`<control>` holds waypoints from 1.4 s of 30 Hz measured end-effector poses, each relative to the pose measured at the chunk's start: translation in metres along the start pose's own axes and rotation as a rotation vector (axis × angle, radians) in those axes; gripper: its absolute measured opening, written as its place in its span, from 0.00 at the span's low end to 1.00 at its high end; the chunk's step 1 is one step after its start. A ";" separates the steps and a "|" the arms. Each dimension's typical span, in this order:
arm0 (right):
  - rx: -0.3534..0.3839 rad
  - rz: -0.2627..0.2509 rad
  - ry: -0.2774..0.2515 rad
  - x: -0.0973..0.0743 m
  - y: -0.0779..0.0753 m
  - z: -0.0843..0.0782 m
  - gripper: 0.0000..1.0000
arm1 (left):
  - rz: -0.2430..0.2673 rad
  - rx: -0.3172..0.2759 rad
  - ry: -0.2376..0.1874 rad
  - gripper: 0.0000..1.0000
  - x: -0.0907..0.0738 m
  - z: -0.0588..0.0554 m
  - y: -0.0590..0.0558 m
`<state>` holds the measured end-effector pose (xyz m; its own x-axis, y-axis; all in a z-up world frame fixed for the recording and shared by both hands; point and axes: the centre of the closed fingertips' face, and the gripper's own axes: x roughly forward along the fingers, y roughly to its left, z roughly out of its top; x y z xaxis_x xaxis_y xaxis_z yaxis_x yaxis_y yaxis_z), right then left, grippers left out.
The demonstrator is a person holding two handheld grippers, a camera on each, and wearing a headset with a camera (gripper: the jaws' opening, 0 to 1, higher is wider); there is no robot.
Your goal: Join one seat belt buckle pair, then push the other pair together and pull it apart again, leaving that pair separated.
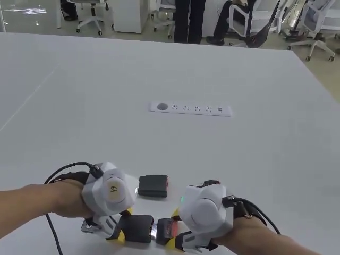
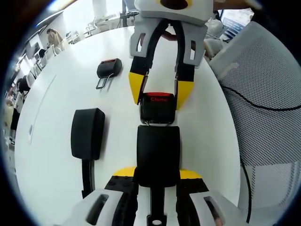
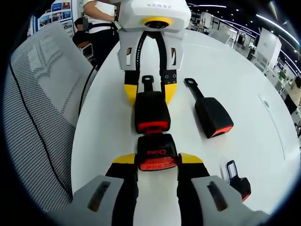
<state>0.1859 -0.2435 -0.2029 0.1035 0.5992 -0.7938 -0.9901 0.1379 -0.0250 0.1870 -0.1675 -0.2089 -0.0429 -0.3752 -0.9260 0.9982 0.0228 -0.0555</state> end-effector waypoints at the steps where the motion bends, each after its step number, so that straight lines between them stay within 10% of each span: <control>1: 0.003 0.000 0.001 0.000 0.000 0.000 0.29 | -0.001 -0.001 -0.001 0.31 0.000 0.000 0.000; 5: 0.010 -0.072 0.015 -0.001 -0.012 0.001 0.29 | 0.002 0.016 0.047 0.30 -0.003 -0.009 0.000; 6: 0.003 -0.006 0.030 -0.002 -0.001 -0.001 0.29 | 0.001 0.000 0.014 0.30 0.000 -0.003 0.000; 42: -0.059 -0.003 -0.028 0.000 0.002 0.001 0.28 | -0.007 0.012 0.003 0.31 0.001 -0.002 0.003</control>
<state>0.1836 -0.2423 -0.2023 0.1079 0.6205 -0.7767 -0.9936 0.0936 -0.0632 0.1897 -0.1662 -0.2103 -0.0499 -0.3730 -0.9265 0.9983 0.0087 -0.0573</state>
